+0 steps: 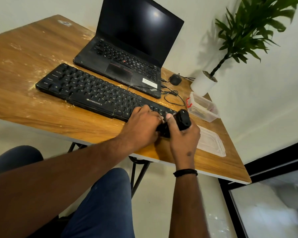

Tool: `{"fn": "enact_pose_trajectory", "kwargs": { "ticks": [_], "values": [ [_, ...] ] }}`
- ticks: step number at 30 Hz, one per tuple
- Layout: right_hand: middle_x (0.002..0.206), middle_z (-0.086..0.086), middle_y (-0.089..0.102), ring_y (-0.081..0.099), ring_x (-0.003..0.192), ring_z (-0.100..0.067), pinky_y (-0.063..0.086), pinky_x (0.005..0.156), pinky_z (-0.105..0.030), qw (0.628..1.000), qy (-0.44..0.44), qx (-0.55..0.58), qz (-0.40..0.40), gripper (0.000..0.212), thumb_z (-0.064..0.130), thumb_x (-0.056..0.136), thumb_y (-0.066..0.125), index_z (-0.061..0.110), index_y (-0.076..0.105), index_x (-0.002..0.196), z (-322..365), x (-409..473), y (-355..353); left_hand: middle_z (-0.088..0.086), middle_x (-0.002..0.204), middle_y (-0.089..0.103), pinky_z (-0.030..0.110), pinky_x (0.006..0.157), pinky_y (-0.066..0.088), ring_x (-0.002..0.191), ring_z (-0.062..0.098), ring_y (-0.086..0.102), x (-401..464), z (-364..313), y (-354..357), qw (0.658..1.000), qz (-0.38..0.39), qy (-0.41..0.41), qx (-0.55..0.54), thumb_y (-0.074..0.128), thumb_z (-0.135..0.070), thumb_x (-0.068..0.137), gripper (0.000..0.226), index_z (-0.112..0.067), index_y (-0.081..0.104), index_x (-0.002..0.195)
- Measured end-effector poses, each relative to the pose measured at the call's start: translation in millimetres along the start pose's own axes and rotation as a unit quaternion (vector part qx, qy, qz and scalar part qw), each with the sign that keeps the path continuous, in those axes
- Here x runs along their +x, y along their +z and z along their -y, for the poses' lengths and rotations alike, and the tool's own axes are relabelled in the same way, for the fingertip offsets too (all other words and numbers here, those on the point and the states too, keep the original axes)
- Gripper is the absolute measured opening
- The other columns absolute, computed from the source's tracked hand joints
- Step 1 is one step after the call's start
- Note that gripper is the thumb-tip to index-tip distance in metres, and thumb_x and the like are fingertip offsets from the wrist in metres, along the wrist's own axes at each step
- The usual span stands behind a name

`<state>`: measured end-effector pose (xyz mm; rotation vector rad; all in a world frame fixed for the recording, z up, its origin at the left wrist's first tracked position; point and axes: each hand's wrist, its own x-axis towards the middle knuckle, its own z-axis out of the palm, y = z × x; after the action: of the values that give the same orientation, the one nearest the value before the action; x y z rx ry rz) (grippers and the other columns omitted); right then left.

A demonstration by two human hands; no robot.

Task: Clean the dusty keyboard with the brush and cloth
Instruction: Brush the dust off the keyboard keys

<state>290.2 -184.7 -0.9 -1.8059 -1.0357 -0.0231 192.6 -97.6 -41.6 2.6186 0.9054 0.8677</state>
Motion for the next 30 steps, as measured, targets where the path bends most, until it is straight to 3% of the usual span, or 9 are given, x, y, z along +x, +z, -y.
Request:
{"fn": "enact_pose_trajectory", "kwargs": {
  "ticks": [5, 10, 13, 17, 20, 23, 25, 28, 30],
  "values": [
    [0.065, 0.008, 0.056, 0.054, 0.061, 0.001, 0.036, 0.054, -0.012, 0.993, 0.029, -0.051, -0.105, 0.03, 0.035, 0.092, 0.07, 0.012, 0.059, 0.077, -15, 2, -21, -0.013, 0.134, 0.061, 0.038, 0.103, 0.033, 0.118, 0.015, 0.042, 2, 2, 2, 1.0, 0.009, 0.006, 0.005, 0.062, -0.062, 0.088, 0.055, -0.029, 0.064, 0.133],
    [0.074, 0.008, 0.059, 0.053, 0.061, 0.0, 0.037, 0.055, -0.002, 0.994, -0.001, -0.086, -0.072, 0.024, 0.036, 0.093, 0.07, 0.012, 0.067, 0.095, -1, -7, 3, -0.011, 0.127, 0.064, 0.038, 0.101, 0.035, 0.113, 0.015, 0.044, -1, 0, 1, 1.0, 0.0, 0.007, 0.006, 0.066, -0.051, 0.09, 0.045, -0.026, 0.067, 0.126],
    [0.071, 0.009, 0.062, 0.058, 0.063, 0.005, 0.04, 0.055, -0.005, 0.999, 0.035, 0.009, -0.039, 0.022, 0.032, 0.09, 0.074, 0.011, 0.067, 0.087, 7, -3, 9, -0.011, 0.119, 0.066, 0.036, 0.098, 0.035, 0.107, 0.015, 0.043, -1, 2, 1, 1.0, -0.01, 0.014, 0.008, 0.068, -0.035, 0.089, 0.031, -0.023, 0.069, 0.118],
    [0.073, 0.005, 0.066, 0.062, 0.068, -0.004, 0.047, 0.059, -0.015, 0.986, 0.087, 0.098, -0.1, 0.021, 0.034, 0.088, 0.075, 0.015, 0.067, 0.082, 6, 5, 2, -0.014, 0.126, 0.064, 0.034, 0.097, 0.032, 0.109, 0.011, 0.04, -1, 1, -2, 1.0, -0.005, 0.004, -0.014, 0.066, -0.051, 0.089, 0.045, -0.026, 0.067, 0.127],
    [0.075, 0.006, 0.063, 0.058, 0.068, 0.0, 0.04, 0.058, -0.005, 0.992, 0.05, 0.027, -0.111, 0.023, 0.034, 0.092, 0.071, 0.011, 0.066, 0.089, 5, -2, 2, -0.014, 0.133, 0.061, 0.036, 0.1, 0.033, 0.113, 0.013, 0.042, -2, -2, -5, 1.0, 0.007, 0.002, -0.011, 0.066, -0.052, 0.089, 0.049, -0.027, 0.065, 0.131],
    [0.073, 0.009, 0.062, 0.058, 0.066, 0.006, 0.039, 0.057, -0.004, 0.998, 0.034, 0.013, -0.047, 0.019, 0.033, 0.091, 0.072, 0.015, 0.066, 0.085, 8, -7, 10, -0.011, 0.121, 0.065, 0.035, 0.098, 0.034, 0.107, 0.015, 0.042, -5, -3, -8, 1.0, 0.011, 0.005, -0.001, 0.066, -0.028, 0.09, 0.03, -0.021, 0.069, 0.119],
    [0.073, 0.007, 0.066, 0.062, 0.069, 0.002, 0.047, 0.062, -0.011, 0.996, 0.052, 0.059, -0.03, 0.018, 0.031, 0.089, 0.075, 0.019, 0.065, 0.08, 12, -4, 11, -0.009, 0.112, 0.065, 0.035, 0.098, 0.035, 0.106, 0.016, 0.044, -5, -3, -10, 1.0, 0.005, -0.007, -0.009, 0.067, -0.027, 0.089, 0.024, -0.02, 0.069, 0.112],
    [0.078, -0.002, 0.072, 0.072, 0.077, -0.014, 0.059, 0.066, -0.032, 0.972, 0.113, 0.195, -0.072, 0.015, 0.029, 0.087, 0.077, 0.02, 0.067, 0.079, 16, 3, 3, -0.009, 0.118, 0.065, 0.036, 0.099, 0.034, 0.109, 0.016, 0.045, -5, -5, -9, 1.0, -0.004, -0.016, -0.02, 0.071, -0.048, 0.087, 0.04, -0.021, 0.069, 0.116],
    [0.08, -0.002, 0.072, 0.07, 0.073, -0.009, 0.057, 0.062, -0.028, 0.968, 0.117, 0.214, -0.058, 0.013, 0.027, 0.088, 0.075, 0.018, 0.068, 0.084, 13, 4, 0, -0.008, 0.12, 0.064, 0.035, 0.099, 0.034, 0.109, 0.015, 0.043, -5, -5, -8, 1.0, 0.001, -0.019, -0.018, 0.07, -0.052, 0.087, 0.044, -0.021, 0.068, 0.118]
  ]
}}
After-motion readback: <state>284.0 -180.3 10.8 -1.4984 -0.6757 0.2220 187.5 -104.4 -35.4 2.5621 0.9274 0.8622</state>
